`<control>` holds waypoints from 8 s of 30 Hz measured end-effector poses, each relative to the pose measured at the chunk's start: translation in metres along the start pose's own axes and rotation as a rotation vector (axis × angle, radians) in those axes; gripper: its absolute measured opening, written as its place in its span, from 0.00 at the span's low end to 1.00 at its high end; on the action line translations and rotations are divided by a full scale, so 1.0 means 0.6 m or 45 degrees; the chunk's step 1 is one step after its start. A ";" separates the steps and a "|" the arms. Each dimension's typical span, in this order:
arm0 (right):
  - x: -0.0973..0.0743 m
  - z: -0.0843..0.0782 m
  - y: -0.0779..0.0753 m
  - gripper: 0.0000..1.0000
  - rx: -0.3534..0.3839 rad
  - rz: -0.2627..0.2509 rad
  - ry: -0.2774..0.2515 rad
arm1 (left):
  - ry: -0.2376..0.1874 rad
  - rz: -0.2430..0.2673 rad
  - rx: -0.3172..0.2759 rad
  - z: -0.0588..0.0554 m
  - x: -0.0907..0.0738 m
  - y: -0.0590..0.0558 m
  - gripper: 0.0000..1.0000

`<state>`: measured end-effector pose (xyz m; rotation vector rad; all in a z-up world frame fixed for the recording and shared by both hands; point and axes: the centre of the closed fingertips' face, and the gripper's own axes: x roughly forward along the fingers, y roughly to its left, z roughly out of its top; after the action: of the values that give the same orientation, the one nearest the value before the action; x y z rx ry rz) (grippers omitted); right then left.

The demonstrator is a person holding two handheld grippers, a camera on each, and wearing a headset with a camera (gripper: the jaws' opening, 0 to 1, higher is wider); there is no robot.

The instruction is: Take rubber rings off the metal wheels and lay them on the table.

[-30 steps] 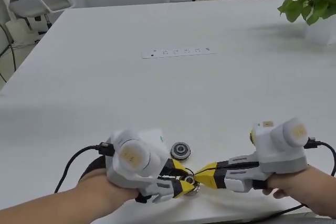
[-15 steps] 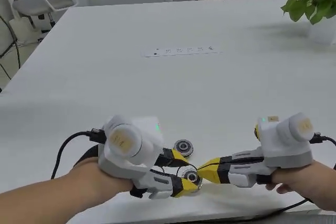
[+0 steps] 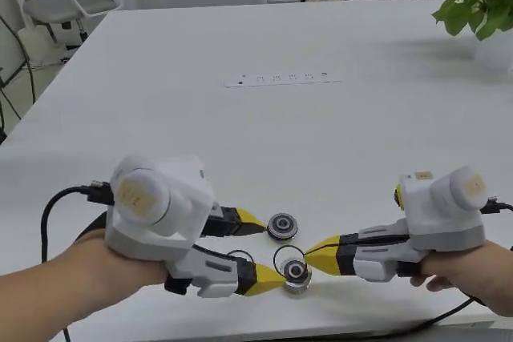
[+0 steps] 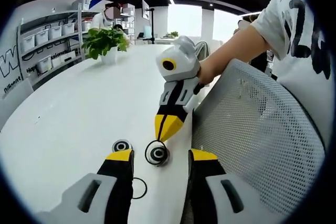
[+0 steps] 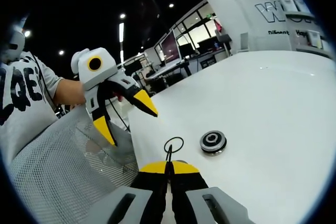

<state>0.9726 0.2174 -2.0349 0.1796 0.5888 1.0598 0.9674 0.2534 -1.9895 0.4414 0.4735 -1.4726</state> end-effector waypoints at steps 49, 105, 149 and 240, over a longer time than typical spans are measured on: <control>0.090 0.039 0.021 0.00 -0.123 0.093 0.163 | -0.130 0.293 -0.201 -0.037 -0.149 0.034 0.73; 0.110 0.013 -0.001 0.11 -0.320 -0.003 0.288 | -0.090 0.281 -0.209 -0.043 -0.147 0.036 0.72; 0.015 0.040 -0.076 0.20 -0.227 -0.214 0.118 | -0.015 0.207 -0.114 -0.011 -0.078 0.091 0.68; -0.002 0.001 -0.109 0.28 -0.198 -0.293 0.147 | 0.209 0.008 -0.038 -0.055 0.135 0.118 0.18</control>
<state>1.0231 0.1842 -2.0609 -0.0850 0.6125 0.8918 1.0404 0.2078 -2.0622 0.5423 0.6227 -1.4278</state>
